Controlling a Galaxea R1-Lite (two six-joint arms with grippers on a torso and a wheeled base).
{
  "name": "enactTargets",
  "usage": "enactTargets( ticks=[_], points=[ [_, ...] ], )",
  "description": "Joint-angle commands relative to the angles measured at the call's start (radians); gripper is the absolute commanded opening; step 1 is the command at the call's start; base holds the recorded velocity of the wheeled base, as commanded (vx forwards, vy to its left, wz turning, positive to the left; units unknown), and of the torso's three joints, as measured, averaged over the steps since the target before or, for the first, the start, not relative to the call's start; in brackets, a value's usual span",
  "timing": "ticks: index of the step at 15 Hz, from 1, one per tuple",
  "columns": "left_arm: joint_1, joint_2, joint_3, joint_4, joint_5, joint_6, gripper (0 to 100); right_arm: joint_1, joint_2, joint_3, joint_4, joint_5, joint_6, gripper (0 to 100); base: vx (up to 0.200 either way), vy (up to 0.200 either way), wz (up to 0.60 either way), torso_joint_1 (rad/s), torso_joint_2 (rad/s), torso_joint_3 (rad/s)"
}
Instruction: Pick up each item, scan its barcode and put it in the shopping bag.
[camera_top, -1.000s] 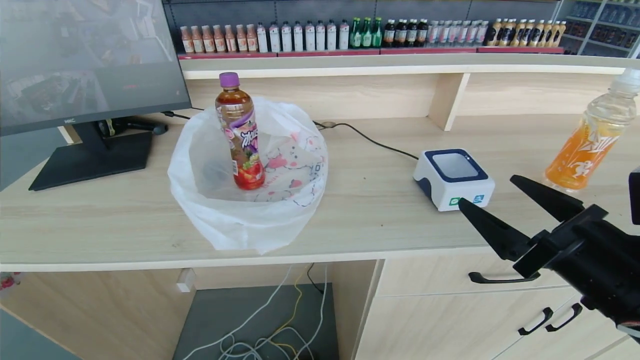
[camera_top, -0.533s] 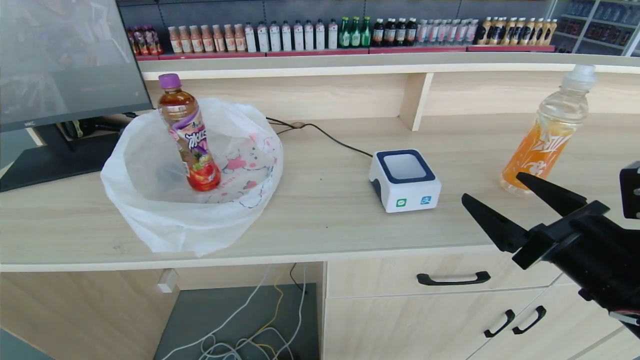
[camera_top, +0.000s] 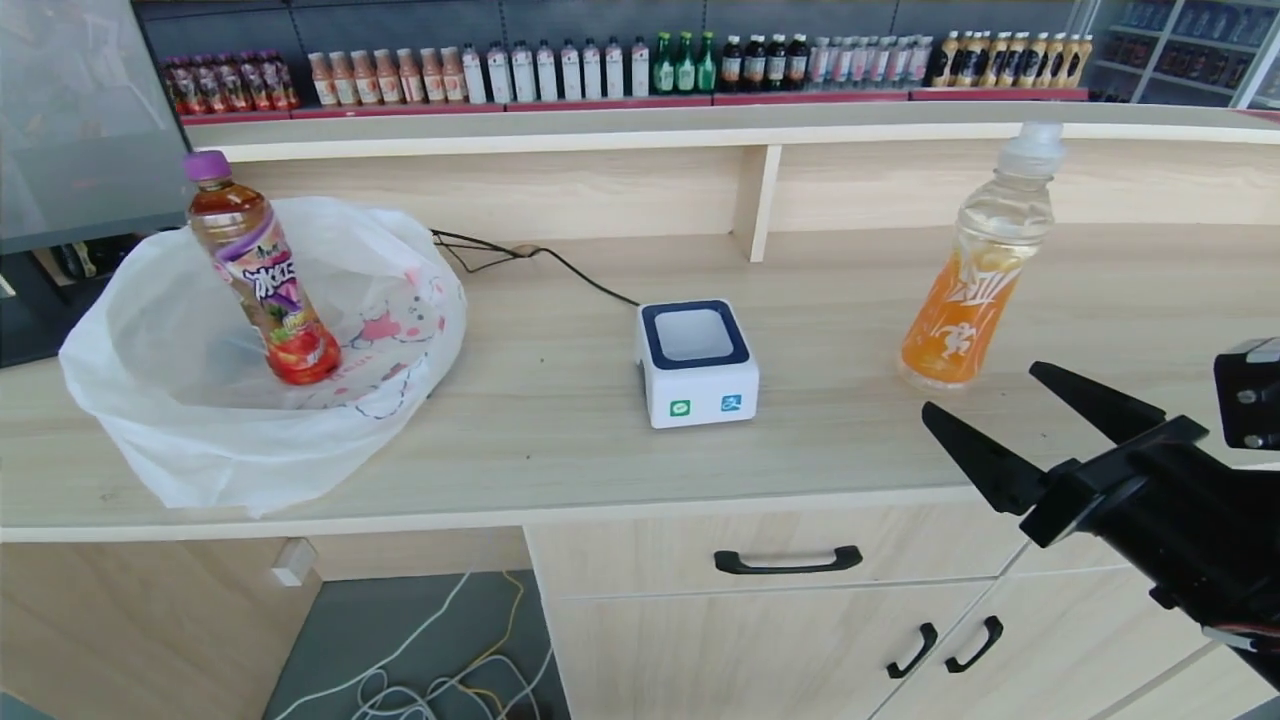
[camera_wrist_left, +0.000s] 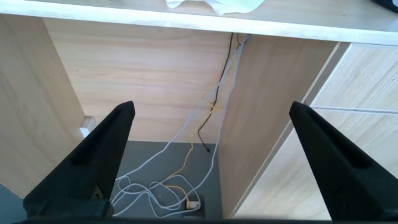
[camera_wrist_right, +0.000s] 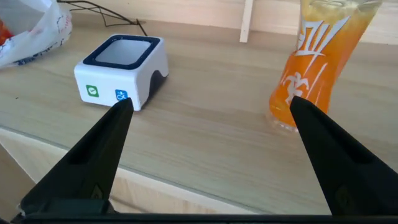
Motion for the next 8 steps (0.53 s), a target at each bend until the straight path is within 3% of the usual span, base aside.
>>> enactTargets(
  ticks=[1,8],
  points=[
    [0.0,0.0,0.0,0.0,0.0,-0.001,100,-0.003,0.029,-0.019,-0.004,0.001,0.0,100,0.0,-0.2,0.0,0.002,0.0,-0.002],
    [0.0,0.0,0.0,0.0,0.0,0.002,100,-0.016,0.046,-0.094,-0.008,0.003,0.045,100,0.0,-0.2,0.0,0.002,0.0,0.002]
  ],
)
